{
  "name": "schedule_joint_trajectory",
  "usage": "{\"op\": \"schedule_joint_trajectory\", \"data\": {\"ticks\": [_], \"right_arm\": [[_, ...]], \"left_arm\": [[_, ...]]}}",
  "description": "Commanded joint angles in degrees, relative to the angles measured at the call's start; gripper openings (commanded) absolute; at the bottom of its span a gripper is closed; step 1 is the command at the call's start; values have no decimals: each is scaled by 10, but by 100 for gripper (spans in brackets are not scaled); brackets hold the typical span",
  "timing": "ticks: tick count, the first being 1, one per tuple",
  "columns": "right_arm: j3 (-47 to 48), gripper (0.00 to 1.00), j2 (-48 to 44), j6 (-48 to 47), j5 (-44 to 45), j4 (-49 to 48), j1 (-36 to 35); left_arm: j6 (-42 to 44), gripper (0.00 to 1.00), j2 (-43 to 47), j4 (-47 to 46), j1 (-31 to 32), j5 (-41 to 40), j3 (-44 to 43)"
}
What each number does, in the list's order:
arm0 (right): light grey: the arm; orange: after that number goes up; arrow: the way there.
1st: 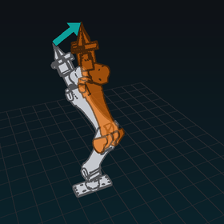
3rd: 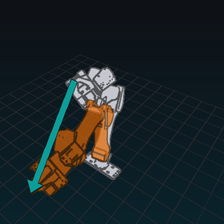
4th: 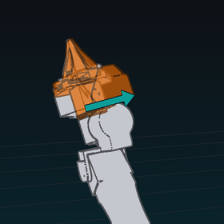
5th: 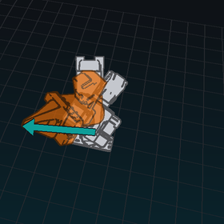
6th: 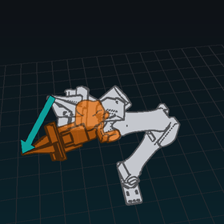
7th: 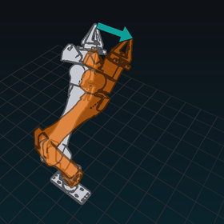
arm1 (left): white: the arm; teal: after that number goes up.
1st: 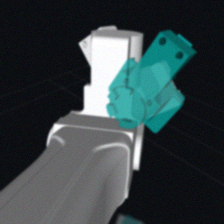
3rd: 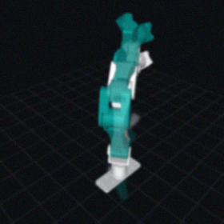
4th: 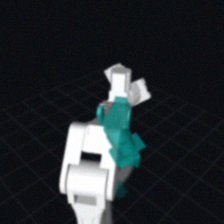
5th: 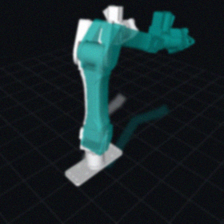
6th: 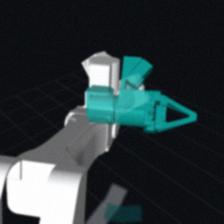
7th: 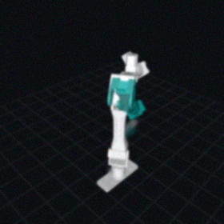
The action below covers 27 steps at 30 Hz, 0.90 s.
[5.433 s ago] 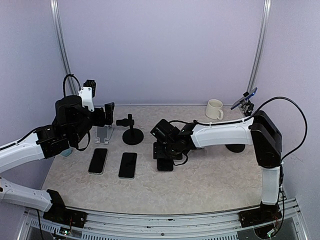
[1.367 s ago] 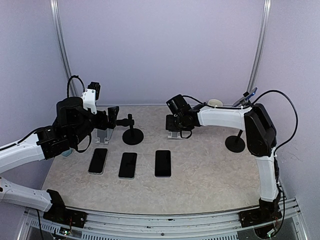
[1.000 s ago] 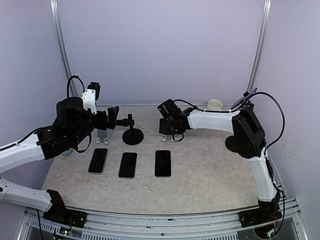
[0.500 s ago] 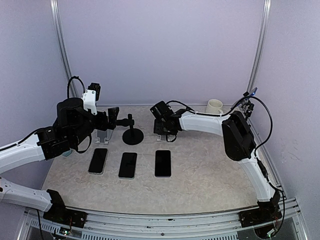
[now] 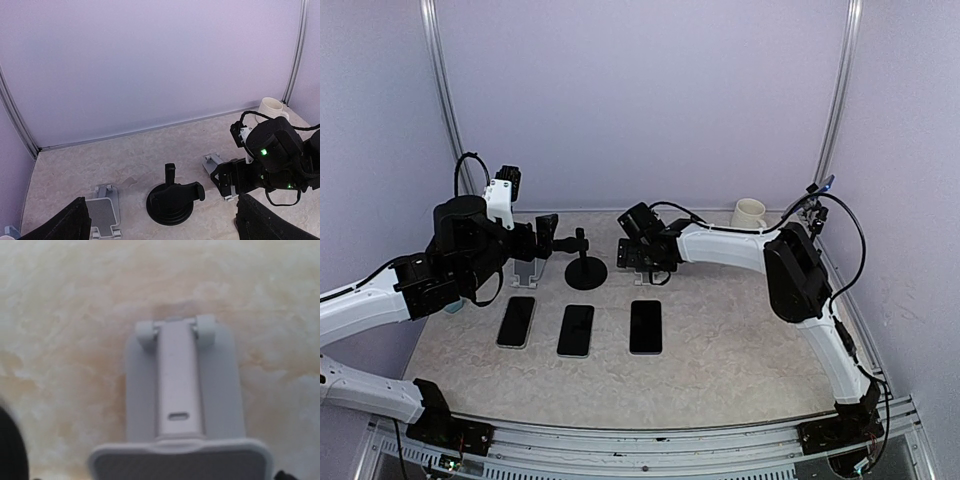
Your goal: Remove the phone from the phone stand
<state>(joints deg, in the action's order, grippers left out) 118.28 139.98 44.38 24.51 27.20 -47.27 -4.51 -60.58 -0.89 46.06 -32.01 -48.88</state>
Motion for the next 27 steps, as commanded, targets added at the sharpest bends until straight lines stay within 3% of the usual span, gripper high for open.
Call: {"op": "schedule_joint_trajectory", "data": {"ticks": [1,6,14,23,27], "right_arm": [[-29,100,-75,-35,2,-40,-16],[-124,100,-177,-79,-15,-87,-16],[-390,100,-413,-120,-52,-193,-16],[-564,98,-634,-93,-47,-160,-16],[-574,93,-693,-31,25,-58,-16]], "left_arm": [[-4,99,14,-5,0,4,-3],[-7,99,15,14,0,26,-12],[-26,99,11,27,1,58,-9],[-35,99,13,18,3,86,-13],[-48,99,11,11,6,87,-10]]}}
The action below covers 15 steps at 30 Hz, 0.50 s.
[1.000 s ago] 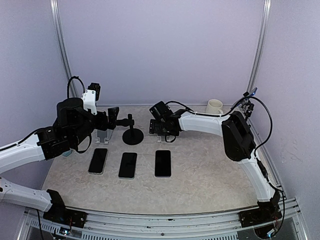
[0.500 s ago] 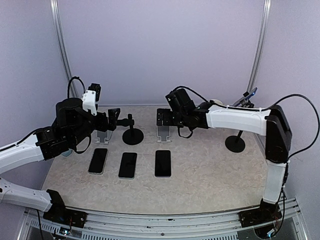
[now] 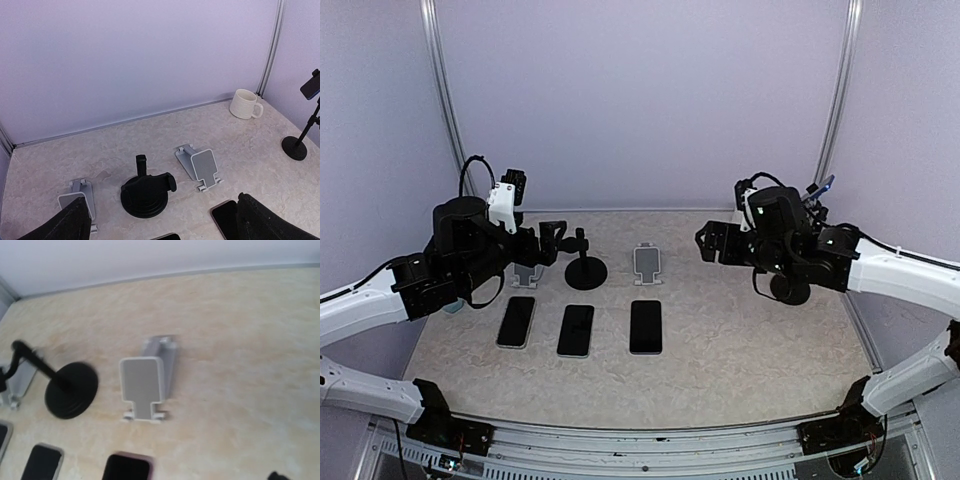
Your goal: Remove the phone from the phone stand
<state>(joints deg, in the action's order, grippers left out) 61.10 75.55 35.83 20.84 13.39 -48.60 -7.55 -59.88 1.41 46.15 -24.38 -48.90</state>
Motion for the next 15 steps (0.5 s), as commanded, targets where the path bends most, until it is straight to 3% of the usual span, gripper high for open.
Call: {"op": "schedule_joint_trajectory", "data": {"ticks": [1,7,15], "right_arm": [[1,93,-57,75,83,112,-2],[-21,95,-125,165,165,201,13],[-27,97,-154,124,109,185,154]], "left_arm": [[-21,99,3,-15,6,10,-8],[-31,99,-5,-35,13,0,-3],[-32,99,-6,-55,14,-4,9]]}}
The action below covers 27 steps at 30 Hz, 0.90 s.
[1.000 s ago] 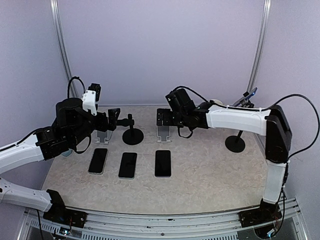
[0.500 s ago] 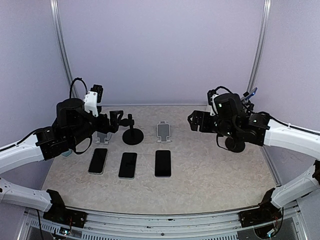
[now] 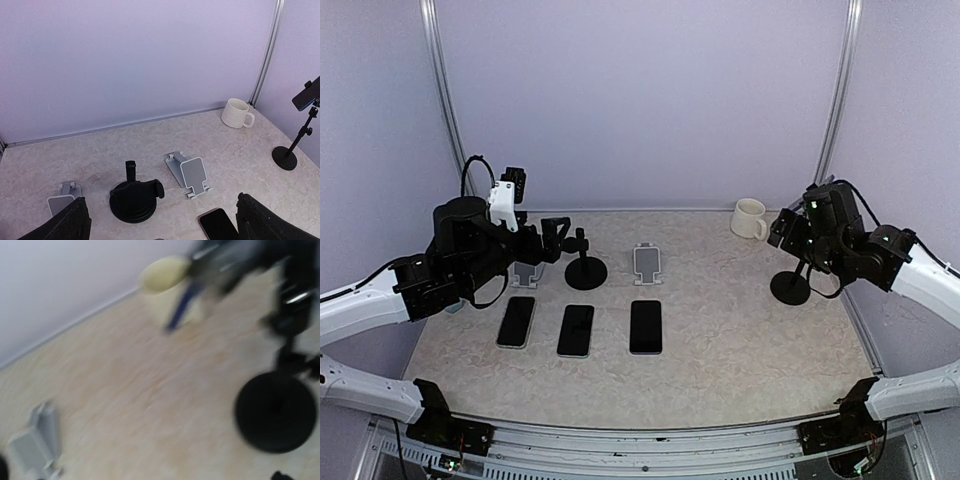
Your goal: Remove the phone from the phone stand
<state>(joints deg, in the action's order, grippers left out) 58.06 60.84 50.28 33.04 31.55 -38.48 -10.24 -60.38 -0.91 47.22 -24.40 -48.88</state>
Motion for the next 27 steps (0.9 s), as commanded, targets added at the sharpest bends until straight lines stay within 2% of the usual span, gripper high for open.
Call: {"op": "schedule_joint_trajectory", "data": {"ticks": [1,6,10,12,17,23,27], "right_arm": [[10,99,-4,-32,-19,-3,70],[40,100,25,-79,-77,-33,150],[72,94,56,-105,-94,-48,178],[79,89,68,-109,-107,-57,185],[83,85,92,-104,-129,-74,197],[83,85,98,-88,-102,-76,203],[83,79,107,-77,-80,-75,204]], "left_arm": [[-5,99,-2,-35,3,-5,11],[-2,99,-2,-39,3,-20,14],[-7,99,7,-46,2,-21,18],[-9,99,9,-48,2,-22,20],[-9,99,9,-51,1,-27,20],[-8,99,10,-54,-3,-29,20],[-7,99,9,-54,-6,-30,20]]}}
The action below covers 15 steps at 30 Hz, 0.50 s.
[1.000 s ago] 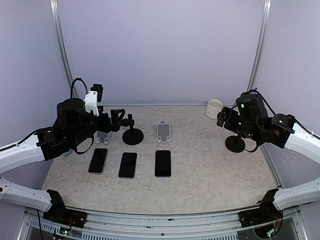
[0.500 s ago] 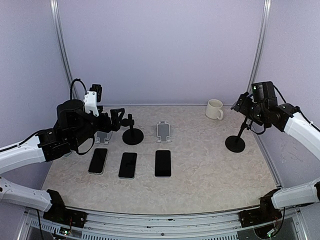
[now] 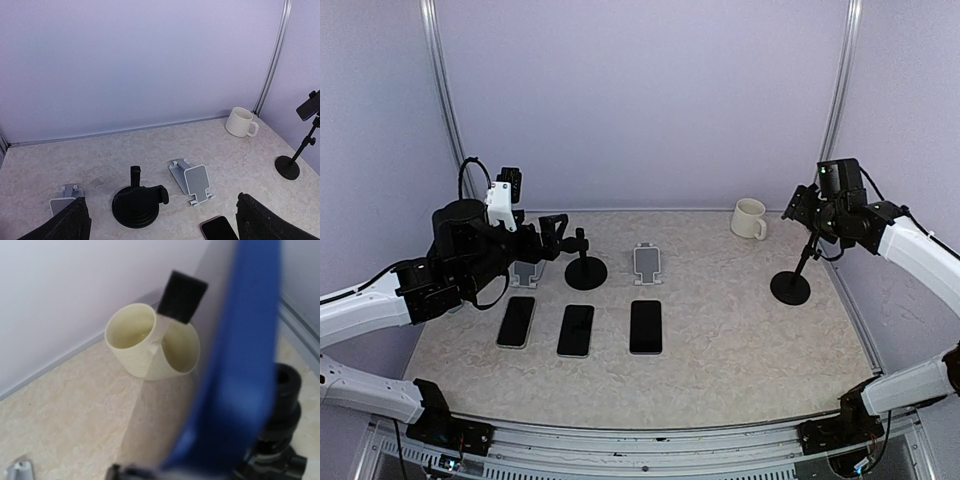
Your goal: Remove the phone from the phone stand
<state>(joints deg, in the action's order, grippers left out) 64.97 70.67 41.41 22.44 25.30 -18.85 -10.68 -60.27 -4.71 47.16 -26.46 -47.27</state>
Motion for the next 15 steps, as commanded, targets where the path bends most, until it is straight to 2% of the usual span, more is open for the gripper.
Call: {"op": "schedule_joint_trajectory", "data": {"ticks": [1,6,15], "right_arm": [[15,77,14,13,27,-14,8],[26,70,29,14,26,-12,13],[34,64,23,30,61,8,14]], "left_arm": [[-3,99,7,-16,-6,-10,4],[0,99,7,-16,-11,-10,4],[-1,99,11,-15,-19,-6,7]]}}
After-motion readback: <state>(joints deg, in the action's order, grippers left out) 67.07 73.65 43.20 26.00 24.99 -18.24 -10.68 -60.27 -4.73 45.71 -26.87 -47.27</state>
